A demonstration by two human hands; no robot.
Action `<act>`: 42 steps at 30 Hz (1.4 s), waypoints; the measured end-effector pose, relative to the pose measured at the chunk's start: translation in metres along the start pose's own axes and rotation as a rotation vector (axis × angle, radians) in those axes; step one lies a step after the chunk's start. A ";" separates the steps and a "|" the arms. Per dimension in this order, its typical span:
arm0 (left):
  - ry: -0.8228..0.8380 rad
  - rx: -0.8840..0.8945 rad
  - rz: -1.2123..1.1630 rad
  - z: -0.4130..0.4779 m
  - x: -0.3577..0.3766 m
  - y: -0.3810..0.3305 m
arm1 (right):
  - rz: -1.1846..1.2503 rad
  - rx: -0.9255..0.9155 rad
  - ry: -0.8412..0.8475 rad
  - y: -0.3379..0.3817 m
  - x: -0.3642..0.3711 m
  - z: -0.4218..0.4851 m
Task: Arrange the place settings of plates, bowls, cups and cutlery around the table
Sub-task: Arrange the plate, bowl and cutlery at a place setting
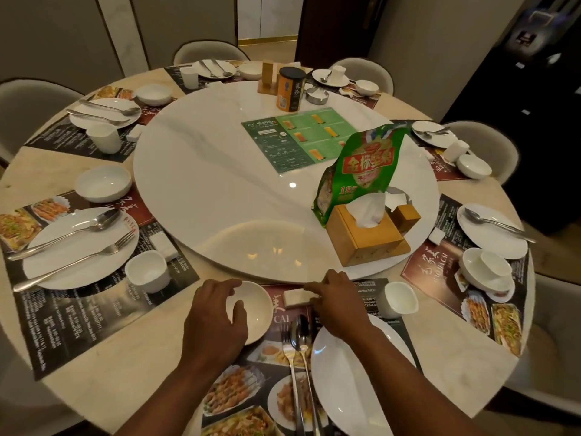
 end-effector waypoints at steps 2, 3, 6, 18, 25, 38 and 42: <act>0.013 0.013 -0.014 -0.001 0.009 -0.010 | -0.038 -0.070 -0.019 0.012 0.000 -0.001; 0.017 0.017 -0.019 -0.002 0.012 -0.014 | -0.057 -0.097 -0.026 0.018 0.000 -0.001; 0.020 0.017 -0.031 -0.005 0.018 -0.022 | -0.084 -0.144 -0.039 0.027 0.002 0.002; 0.029 -0.029 0.026 -0.017 0.021 -0.030 | -0.111 -0.222 -0.073 0.033 0.011 0.002; 0.024 -0.013 0.034 -0.018 0.023 -0.037 | -0.181 -0.231 -0.078 0.024 0.012 0.001; 0.043 -0.023 -0.047 -0.025 0.047 -0.048 | -0.301 -0.013 -0.038 -0.066 -0.013 0.020; 0.058 -0.025 -0.032 -0.027 0.050 -0.050 | -0.332 -0.003 -0.057 -0.072 -0.011 0.022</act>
Point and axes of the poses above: each hand's wrist, its own z-axis towards the middle knuckle, its own x-axis out of the palm, y = z × x, the point moved 9 cm from there along z, towards the middle knuckle, and after that the axes turned 14 degrees about x, right-handed, at the moved point
